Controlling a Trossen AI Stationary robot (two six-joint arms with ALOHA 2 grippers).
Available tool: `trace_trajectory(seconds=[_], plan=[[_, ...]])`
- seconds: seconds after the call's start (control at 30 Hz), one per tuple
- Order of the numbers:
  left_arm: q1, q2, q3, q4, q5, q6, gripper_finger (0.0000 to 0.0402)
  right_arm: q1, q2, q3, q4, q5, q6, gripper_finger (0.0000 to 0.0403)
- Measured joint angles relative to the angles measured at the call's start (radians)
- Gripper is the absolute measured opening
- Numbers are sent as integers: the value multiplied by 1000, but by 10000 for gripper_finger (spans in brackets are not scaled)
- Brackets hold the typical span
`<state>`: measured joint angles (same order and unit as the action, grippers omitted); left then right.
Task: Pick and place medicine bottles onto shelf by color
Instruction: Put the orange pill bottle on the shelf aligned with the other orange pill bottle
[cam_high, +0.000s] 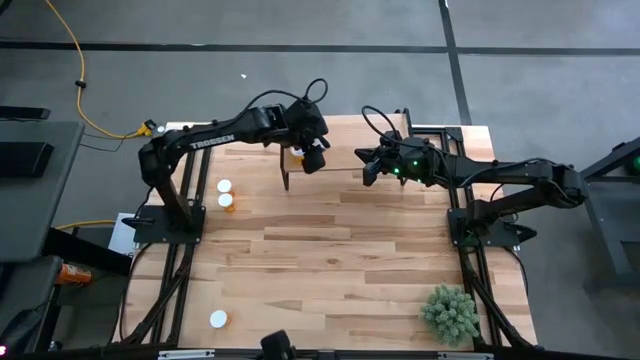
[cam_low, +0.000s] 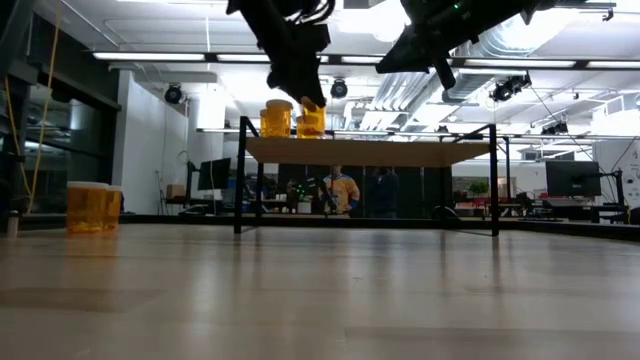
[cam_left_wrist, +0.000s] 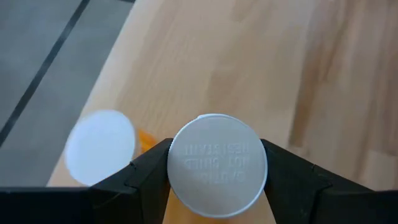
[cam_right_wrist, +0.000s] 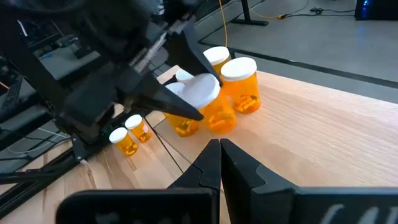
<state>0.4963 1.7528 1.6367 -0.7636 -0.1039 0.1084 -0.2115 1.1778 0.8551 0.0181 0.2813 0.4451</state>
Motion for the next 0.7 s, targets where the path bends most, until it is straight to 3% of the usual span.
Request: trace_trajectory(seconds=[0.7], plan=[[40,36,1,0,-8,-3,205,0,0,0,-3,0,21,0]])
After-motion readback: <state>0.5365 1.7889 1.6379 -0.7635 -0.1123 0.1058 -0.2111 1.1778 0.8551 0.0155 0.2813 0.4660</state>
